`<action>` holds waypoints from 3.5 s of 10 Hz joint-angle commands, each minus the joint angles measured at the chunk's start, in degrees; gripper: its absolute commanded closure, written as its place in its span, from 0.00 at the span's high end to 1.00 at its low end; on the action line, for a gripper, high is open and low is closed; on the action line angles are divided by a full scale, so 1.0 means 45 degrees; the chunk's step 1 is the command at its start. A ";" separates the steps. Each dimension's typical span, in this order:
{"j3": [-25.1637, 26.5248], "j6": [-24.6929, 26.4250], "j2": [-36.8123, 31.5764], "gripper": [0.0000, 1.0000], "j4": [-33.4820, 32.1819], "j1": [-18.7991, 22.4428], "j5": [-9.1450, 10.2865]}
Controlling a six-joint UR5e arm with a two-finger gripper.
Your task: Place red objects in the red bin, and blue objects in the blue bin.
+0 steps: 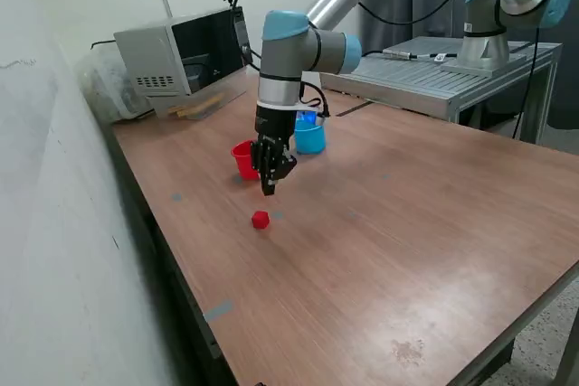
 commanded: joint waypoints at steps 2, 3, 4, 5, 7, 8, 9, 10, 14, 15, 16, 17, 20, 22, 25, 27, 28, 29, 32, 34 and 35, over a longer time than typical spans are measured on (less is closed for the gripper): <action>0.0445 -0.0023 -0.1024 1.00 0.0019 0.0007 -0.0016; 0.0445 0.0093 -0.1024 1.00 0.0038 0.0007 -0.0055; 0.0445 0.0133 -0.1043 1.00 0.0077 0.0026 -0.0075; 0.0445 0.0153 -0.1063 1.00 0.0078 0.0027 -0.0075; 0.0368 0.0250 -0.1005 1.00 0.0078 0.0027 -0.0016; 0.0251 0.1101 -0.0908 1.00 0.0097 0.0065 -0.0074; 0.0056 0.1787 -0.0733 1.00 0.0116 0.0104 -0.0017; -0.0236 0.1909 -0.0383 1.00 0.0194 0.0259 -0.0016; -0.0882 -0.0039 0.0576 1.00 0.0467 0.0515 0.0003; -0.0960 -0.0042 0.0713 1.00 0.0468 0.0515 0.0003; -0.1058 -0.0042 0.0908 1.00 0.0468 0.0515 0.0003; -0.1252 -0.0042 0.1161 1.00 0.0468 0.0515 -0.0016; -0.1527 -0.0994 0.1417 1.00 0.0527 0.0515 -0.0016; -0.1761 -0.1661 0.1476 1.00 0.0507 0.0418 -0.0055; -0.2074 -0.2111 0.1826 1.00 0.0507 0.0281 -0.0095; -0.2288 -0.2249 0.2041 1.00 0.0507 0.0280 -0.0095; -0.2386 -0.2385 0.2178 1.00 0.0507 0.0280 -0.0095; -0.2445 -0.2444 0.2237 1.00 0.0507 0.0280 -0.0095; -0.2641 -0.2659 0.2375 1.00 0.0507 -0.0011 -0.0095; -0.2621 -0.2757 0.2394 0.00 0.0507 -0.0343 -0.0095; -0.2621 -0.2777 0.2394 0.00 0.0507 -0.0383 -0.0095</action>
